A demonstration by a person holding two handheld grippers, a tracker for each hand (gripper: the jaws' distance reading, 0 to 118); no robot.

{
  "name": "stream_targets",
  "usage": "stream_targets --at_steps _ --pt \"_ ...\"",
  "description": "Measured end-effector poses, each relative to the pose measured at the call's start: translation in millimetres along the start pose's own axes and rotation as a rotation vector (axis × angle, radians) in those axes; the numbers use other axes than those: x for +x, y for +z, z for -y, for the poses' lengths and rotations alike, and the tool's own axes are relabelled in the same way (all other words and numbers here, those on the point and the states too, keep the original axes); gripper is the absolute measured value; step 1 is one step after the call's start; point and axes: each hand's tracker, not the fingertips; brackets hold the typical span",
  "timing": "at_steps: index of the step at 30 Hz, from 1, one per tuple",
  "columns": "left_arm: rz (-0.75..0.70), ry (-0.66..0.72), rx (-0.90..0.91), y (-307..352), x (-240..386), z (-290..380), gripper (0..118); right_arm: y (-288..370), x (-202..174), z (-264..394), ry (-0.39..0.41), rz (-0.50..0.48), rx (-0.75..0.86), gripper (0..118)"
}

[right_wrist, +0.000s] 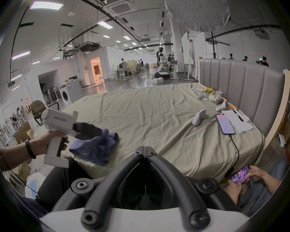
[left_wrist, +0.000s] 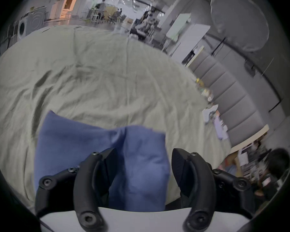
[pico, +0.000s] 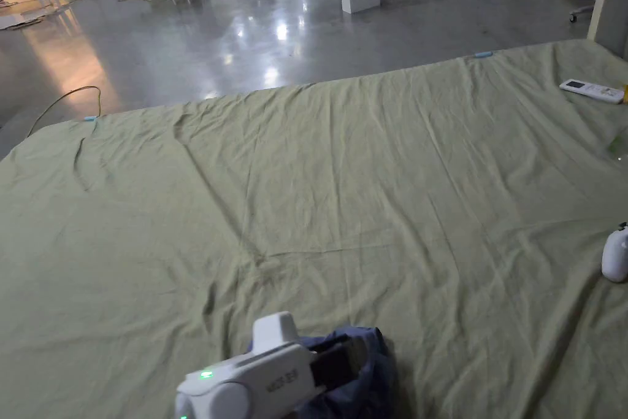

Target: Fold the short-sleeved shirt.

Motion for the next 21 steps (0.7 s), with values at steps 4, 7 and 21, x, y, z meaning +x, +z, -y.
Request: stream_targets --at_steps 4,7,21 --pt "-0.044 0.095 0.054 30 -23 -10 64 0 9 8 -0.046 0.007 -0.006 0" --pt "-0.019 0.126 0.011 11 -34 2 2 -1 9 11 -0.056 0.016 -0.015 0" --pt "0.062 0.097 -0.036 -15 -28 23 1 -39 -17 4 -0.083 -0.092 -0.092 0"
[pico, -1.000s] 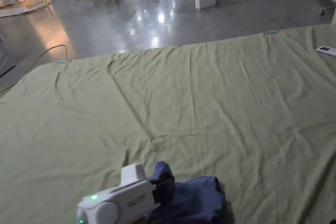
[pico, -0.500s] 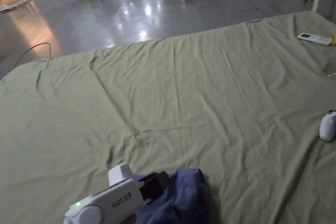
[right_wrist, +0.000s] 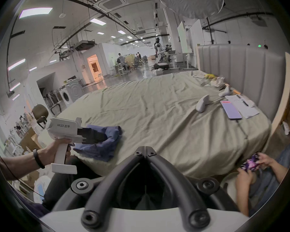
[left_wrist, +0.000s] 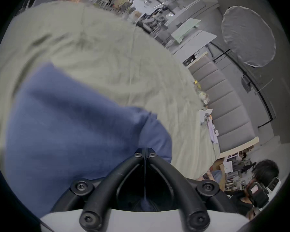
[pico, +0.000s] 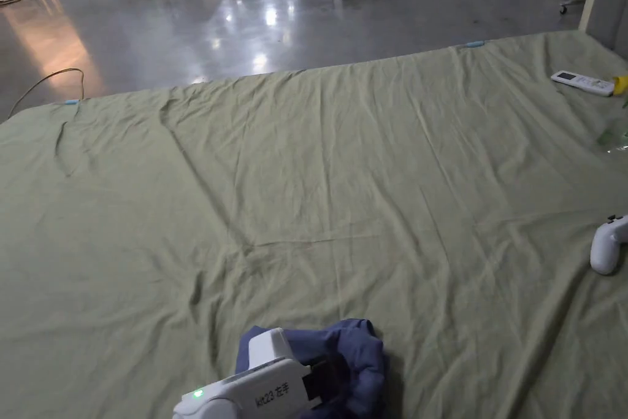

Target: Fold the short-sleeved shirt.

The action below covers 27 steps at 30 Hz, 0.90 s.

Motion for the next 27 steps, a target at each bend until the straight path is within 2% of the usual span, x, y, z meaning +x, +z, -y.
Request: stream_targets --at_steps 2,5,7,10,11,12,14,15,16,17,18,20,25,26,27 --pt "0.053 0.012 0.077 32 -7 -13 1 -33 -15 -10 0.019 -0.056 -0.029 0" --pt "0.044 0.015 0.14 73 -21 -26 1 -95 -43 -24 0.025 -0.178 -0.101 0" --pt "0.028 0.017 0.152 92 -34 -31 1 -146 -59 -24 -0.015 -0.269 -0.149 0" --pt "0.005 0.031 0.147 109 -58 -35 3 -223 -84 -22 0.007 -0.266 -0.268 0" --pt "0.002 0.033 0.146 112 -64 -34 9 -243 -86 -18 0.016 -0.251 -0.316 0" --pt "-0.002 0.038 0.146 114 -70 -34 23 -260 -89 -13 0.037 -0.228 -0.375 0" --pt "0.011 0.067 0.094 113 -85 -37 59 -284 -89 2 0.1 -0.166 -0.459 0" --pt "0.01 0.074 0.068 110 -91 -39 82 -286 -87 7 0.111 -0.161 -0.475 0" --pt "0.017 0.077 0.042 105 -97 -40 94 -285 -83 5 0.076 -0.174 -0.439 0" --pt "0.025 0.081 0.029 100 -103 -42 101 -281 -82 -2 -0.003 -0.161 -0.447 0" --pt "0.015 0.089 0.021 94 -109 -44 102 -280 -82 -5 -0.032 -0.148 -0.464 0" --pt "0.012 0.124 -0.004 77 -119 -48 103 -281 -84 1 0.03 -0.159 -0.458 0" --pt "0.238 0.261 -0.159 28 -132 -52 102 -279 -80 5 0.011 -0.169 -0.442 0" --pt "0.222 0.267 -0.177 20 -131 -51 100 -280 -80 4 -0.007 -0.169 -0.445 0" --pt "0.171 0.261 -0.209 12 -129 -51 93 -281 -79 4 -0.023 -0.168 -0.451 0"
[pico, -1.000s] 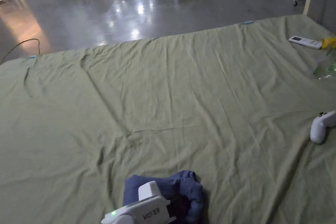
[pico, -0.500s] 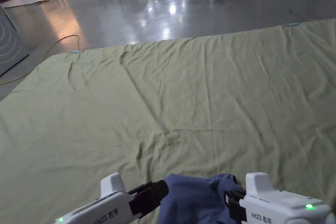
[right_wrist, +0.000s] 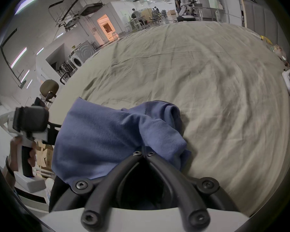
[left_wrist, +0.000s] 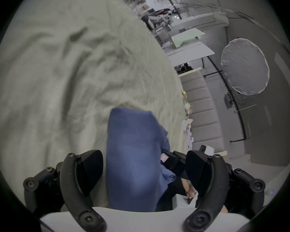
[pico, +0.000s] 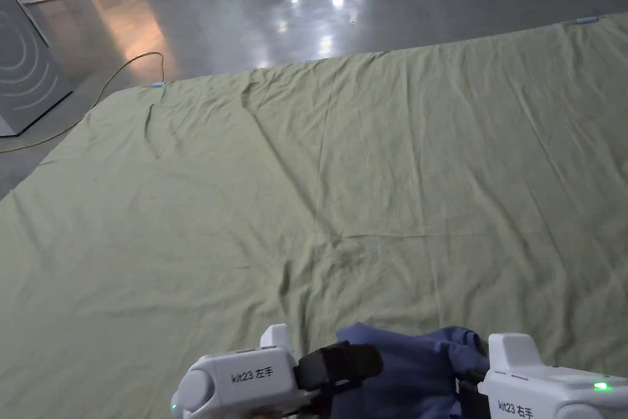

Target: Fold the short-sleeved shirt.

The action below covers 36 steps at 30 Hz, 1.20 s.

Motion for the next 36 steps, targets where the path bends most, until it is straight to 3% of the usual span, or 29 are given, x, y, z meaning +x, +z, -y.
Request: stream_targets --at_steps 3,5,8,10,12,14,18,23,26,28,30,33,36 --pt "-0.014 -0.029 -0.052 -15 7 2 54 1 0 0 -0.011 -0.003 -0.004 0" --pt "-0.089 -0.062 -0.065 -19 13 3 39 1 1 0 -0.014 -0.002 -0.001 0" --pt "-0.085 -0.028 -0.058 -14 14 0 38 5 2 0 -0.036 -0.019 0.002 0" --pt "-0.073 -0.073 -0.031 -2 21 2 35 16 8 -3 -0.137 -0.095 -0.006 0" --pt "-0.035 -0.053 0.036 27 29 3 34 36 16 -1 -0.289 -0.207 0.036 0" --pt "0.022 -0.065 0.09 70 28 -2 34 60 22 4 -0.353 -0.27 0.108 0" --pt "-0.222 -0.131 0.204 174 4 -40 34 96 29 17 -0.334 -0.255 0.139 0" --pt "-0.508 0.003 0.221 255 -62 -105 34 108 37 31 -0.414 -0.26 0.213 0" --pt "-0.578 0.088 0.268 262 -98 -123 36 112 34 26 -0.416 -0.257 0.213 0" --pt "-0.677 0.117 0.243 255 -112 -126 55 114 36 23 -0.371 -0.228 0.207 0" --pt "-0.875 0.054 0.233 245 -116 -125 70 115 36 21 -0.307 -0.19 0.209 0" --pt "-0.984 -0.027 0.331 259 -95 -118 70 120 39 21 -0.271 -0.157 0.236 0" --pt "-1.056 -0.247 0.438 278 -29 -98 70 148 28 18 -0.252 -0.17 0.411 0"
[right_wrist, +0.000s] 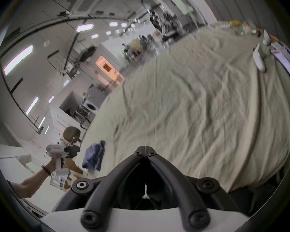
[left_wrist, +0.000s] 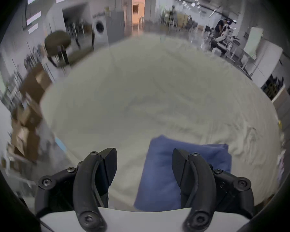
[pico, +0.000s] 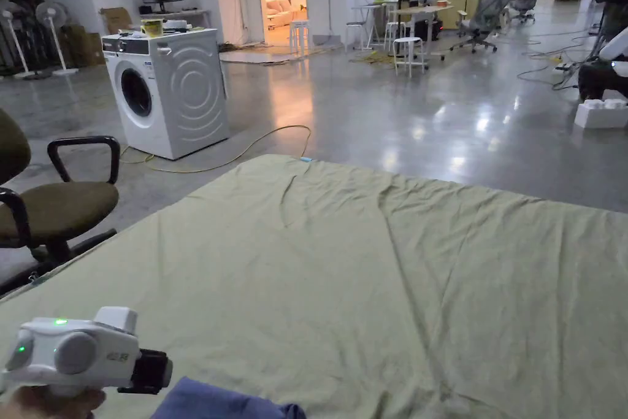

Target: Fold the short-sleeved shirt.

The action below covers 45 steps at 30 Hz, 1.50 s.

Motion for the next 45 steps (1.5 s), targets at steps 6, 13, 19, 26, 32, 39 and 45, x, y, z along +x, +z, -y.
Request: stream_targets --at_steps 6,13,19,26,32,39,45 --pt "0.181 -0.301 0.425 175 71 21 70 36 -42 -35 0.222 0.044 0.13 0" --pt "0.371 -0.252 0.744 277 176 93 66 83 -71 -52 0.426 0.13 0.34 0" --pt "0.327 -0.375 0.793 305 242 117 25 121 -79 -53 0.566 0.209 0.435 0" --pt "0.271 -0.284 0.876 324 239 132 6 155 -87 -53 0.719 0.232 0.56 0" --pt "0.316 -0.198 0.919 328 226 134 6 151 -89 -56 0.715 0.318 0.596 0" --pt "0.339 -0.214 0.916 328 231 134 6 147 -90 -53 0.714 0.311 0.559 0" --pt "0.344 -0.23 0.921 329 233 134 6 146 -93 -57 0.674 0.284 0.567 0"
